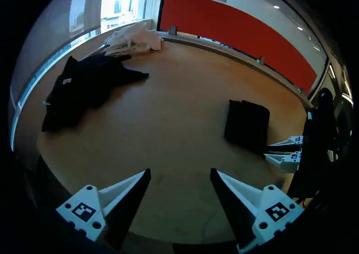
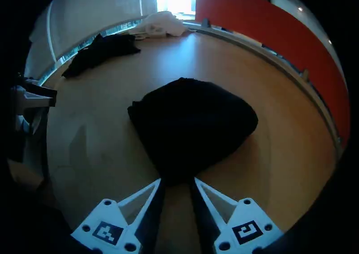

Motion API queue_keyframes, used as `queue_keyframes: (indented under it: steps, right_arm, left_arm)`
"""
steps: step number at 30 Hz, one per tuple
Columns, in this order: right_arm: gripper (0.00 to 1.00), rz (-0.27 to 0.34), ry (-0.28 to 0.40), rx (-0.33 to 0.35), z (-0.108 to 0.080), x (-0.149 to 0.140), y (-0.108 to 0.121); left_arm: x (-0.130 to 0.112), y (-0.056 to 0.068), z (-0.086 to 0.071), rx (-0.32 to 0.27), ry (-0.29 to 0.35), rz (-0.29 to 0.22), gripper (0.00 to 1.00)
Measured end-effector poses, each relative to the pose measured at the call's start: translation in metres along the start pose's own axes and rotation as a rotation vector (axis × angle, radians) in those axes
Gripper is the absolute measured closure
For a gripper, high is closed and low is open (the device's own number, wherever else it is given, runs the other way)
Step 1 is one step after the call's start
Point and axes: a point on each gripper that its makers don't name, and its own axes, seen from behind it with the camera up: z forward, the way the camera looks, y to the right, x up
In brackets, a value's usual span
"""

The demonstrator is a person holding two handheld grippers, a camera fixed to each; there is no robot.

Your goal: Fold towel

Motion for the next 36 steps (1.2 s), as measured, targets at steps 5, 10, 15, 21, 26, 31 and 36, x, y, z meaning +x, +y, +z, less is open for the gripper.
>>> queue_keyframes:
  steps: [5,10,15,21,26,31,36]
  right_arm:
    - [0.77,0.014,-0.003,-0.011,-0.001,-0.001,0.005]
    - [0.90,0.018,-0.003,-0.019,-0.002,-0.001,0.008]
    - [0.92,0.015,0.004,-0.020,-0.004,0.001,0.010]
    - [0.93,-0.001,0.028,-0.027,-0.011,0.012,0.015]
    - [0.93,-0.012,0.072,-0.037,-0.024,0.033,0.019]
    - [0.93,-0.019,0.124,-0.047,-0.039,0.059,0.026]
    - [0.93,-0.037,0.178,-0.057,-0.055,0.089,0.035]
  left_arm:
    - [0.001,0.001,0.000,-0.001,0.001,0.001,0.02]
    - [0.001,0.002,0.000,-0.002,0.001,0.001,0.01]
    - [0.001,0.003,0.000,-0.003,0.001,0.004,0.01]
    - [0.005,0.006,0.000,-0.010,0.004,0.006,0.01]
    - [0.011,0.008,0.003,-0.015,0.010,0.014,0.01]
    - [0.020,0.011,0.004,-0.021,0.023,0.030,0.01]
    - [0.029,0.016,0.004,-0.029,0.035,0.044,0.02]
